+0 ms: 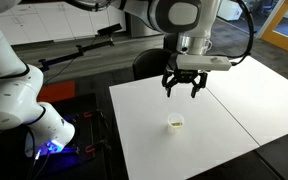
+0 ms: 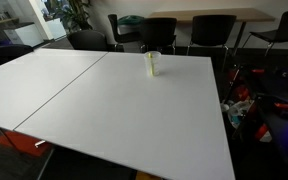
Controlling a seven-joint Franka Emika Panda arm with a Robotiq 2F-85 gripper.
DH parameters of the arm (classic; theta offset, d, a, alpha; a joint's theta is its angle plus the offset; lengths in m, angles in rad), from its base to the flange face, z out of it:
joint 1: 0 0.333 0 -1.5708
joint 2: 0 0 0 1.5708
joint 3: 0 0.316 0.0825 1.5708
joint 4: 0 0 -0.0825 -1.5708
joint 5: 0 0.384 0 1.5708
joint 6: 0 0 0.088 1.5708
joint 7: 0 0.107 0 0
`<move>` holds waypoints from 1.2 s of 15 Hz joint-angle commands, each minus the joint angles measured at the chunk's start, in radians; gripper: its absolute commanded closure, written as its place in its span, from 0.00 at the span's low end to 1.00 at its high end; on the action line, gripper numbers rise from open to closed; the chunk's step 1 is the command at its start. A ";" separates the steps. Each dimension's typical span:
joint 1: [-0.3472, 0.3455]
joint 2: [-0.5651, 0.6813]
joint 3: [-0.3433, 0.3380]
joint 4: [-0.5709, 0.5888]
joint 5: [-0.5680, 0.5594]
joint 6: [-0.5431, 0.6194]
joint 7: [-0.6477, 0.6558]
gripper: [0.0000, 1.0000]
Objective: Put the yellow marker inside the clear cup then take it out of the cup
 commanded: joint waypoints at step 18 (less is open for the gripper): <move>-0.025 0.085 -0.054 -0.065 -0.197 0.435 -0.642 0.00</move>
